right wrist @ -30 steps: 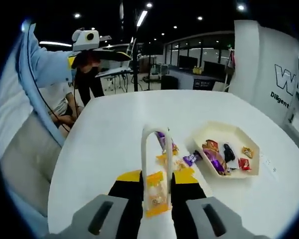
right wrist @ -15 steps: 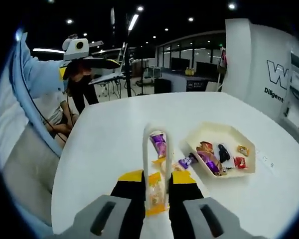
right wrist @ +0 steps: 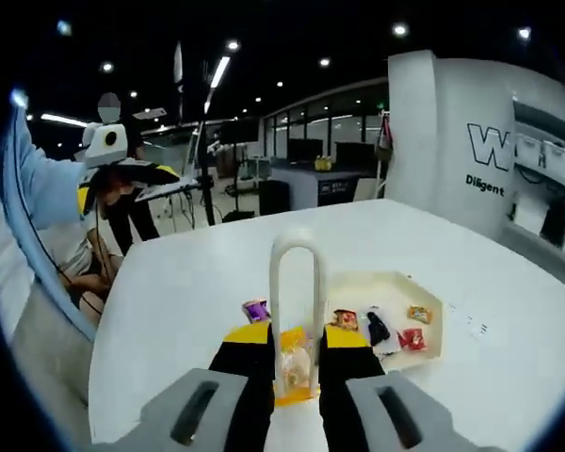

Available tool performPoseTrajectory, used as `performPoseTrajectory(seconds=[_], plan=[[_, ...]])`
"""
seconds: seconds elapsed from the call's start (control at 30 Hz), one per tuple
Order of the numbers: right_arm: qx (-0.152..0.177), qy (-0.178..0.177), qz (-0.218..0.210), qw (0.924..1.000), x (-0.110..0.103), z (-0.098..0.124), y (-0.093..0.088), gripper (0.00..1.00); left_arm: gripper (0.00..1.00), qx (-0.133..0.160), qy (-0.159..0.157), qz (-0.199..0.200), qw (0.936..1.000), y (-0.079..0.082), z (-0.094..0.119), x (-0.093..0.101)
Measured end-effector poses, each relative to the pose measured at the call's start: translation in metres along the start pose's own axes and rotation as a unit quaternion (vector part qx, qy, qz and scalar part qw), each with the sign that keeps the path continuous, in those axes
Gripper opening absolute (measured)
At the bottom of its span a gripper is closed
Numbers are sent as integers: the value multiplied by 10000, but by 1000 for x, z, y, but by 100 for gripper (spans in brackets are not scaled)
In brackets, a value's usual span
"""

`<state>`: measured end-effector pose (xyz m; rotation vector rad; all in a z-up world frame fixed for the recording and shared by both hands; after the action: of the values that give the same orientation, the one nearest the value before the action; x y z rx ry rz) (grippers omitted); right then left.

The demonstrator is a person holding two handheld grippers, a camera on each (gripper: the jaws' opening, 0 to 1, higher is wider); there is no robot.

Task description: Place the target food into the container with the food tongs after gripping and lifting it, then release it inside without dropping or visibly crushing the food.

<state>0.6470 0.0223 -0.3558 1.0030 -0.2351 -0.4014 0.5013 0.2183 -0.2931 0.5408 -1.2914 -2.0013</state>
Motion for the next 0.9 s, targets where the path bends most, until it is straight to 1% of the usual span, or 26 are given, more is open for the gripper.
performPoseTrajectory(seconds=[0.1,0.2,0.47,0.77,0.9], plan=[[159,-99,-42,9998,9,-1,14,9,95,-1,43,13,10000,-1,4,-2],[223,-203,-17,9995,16,-2,25,9,95,1,82,32,10000,-2,6,-4],[355,-386,6,9986,36,-8,49,8,95,-17,178,82,9998,-6,13,-7],[642,-687,-110,9955,70,-14,77,9,95,-52,336,138,9993,-8,21,-15],[676,-794,-84,9945,80,-18,83,9,95,-61,395,153,9991,-8,23,-19]])
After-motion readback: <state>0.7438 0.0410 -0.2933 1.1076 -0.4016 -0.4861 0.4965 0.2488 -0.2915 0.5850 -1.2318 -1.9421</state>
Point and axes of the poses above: the point that each gripper's makers call its tool centre point, and the gripper's own axes: z roughly backward along the fingers, x roughly to its right, y roughly out of its top, the point moved 2 cm from there along z, roughly backward along the fingers, and after that the axes turned 9 degrees about -x, right-handed, at the moved point
